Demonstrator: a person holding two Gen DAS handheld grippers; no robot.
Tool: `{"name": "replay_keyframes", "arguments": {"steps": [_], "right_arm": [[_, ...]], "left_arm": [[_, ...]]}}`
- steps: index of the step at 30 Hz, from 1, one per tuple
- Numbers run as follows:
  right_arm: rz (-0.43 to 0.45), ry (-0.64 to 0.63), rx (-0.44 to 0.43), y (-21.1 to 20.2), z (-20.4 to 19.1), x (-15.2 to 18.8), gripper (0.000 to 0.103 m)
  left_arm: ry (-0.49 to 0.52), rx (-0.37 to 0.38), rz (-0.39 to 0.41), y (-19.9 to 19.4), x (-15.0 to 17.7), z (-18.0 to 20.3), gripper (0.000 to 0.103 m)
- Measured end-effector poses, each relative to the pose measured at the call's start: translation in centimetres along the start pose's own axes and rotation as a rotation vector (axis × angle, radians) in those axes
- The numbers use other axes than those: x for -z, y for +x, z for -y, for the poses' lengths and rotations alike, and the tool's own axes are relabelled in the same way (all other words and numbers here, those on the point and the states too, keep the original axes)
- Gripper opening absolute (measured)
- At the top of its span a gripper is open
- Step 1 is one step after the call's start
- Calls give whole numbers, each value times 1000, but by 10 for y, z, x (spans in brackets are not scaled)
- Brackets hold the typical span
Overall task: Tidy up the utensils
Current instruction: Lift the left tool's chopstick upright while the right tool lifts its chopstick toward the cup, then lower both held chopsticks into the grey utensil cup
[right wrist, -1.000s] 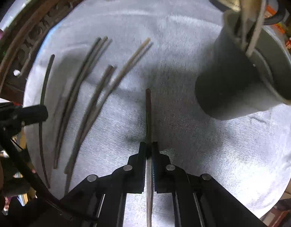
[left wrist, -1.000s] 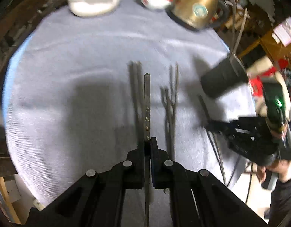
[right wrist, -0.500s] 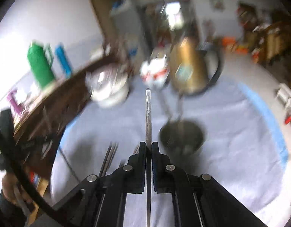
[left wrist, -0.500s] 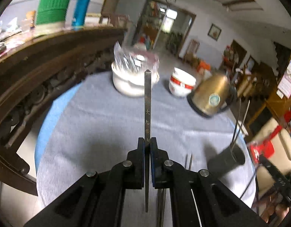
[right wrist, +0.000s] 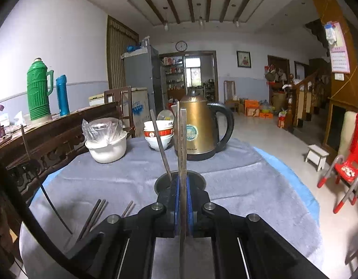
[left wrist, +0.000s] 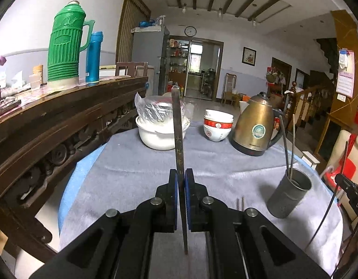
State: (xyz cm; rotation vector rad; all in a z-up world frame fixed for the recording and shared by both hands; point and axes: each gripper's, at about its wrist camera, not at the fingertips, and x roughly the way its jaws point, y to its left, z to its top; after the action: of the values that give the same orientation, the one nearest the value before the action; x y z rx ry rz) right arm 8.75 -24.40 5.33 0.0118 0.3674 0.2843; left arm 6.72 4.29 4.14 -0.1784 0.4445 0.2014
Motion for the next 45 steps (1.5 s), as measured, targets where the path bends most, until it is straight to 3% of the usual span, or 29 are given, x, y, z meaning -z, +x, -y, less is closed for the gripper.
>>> {"name": "replay_keyframes", "arguments": {"steps": [12, 24, 33, 40, 45], "right_arm": [[-5, 40, 11, -57, 17, 13, 7], [-26, 82, 17, -81, 26, 23, 7], [-10, 148, 22, -87, 38, 24, 7], [76, 205, -13, -94, 50, -7, 7], [16, 281, -93, -82, 51, 1, 7]], "left_arm": [[-79, 35, -41, -20, 7, -19, 6], [-96, 40, -44, -29, 9, -20, 6], [-138, 88, -22, -44, -3, -19, 6], [-201, 180, -31, -49, -22, -13, 6], [-209, 185, -67, -44, -20, -11, 6]]}}
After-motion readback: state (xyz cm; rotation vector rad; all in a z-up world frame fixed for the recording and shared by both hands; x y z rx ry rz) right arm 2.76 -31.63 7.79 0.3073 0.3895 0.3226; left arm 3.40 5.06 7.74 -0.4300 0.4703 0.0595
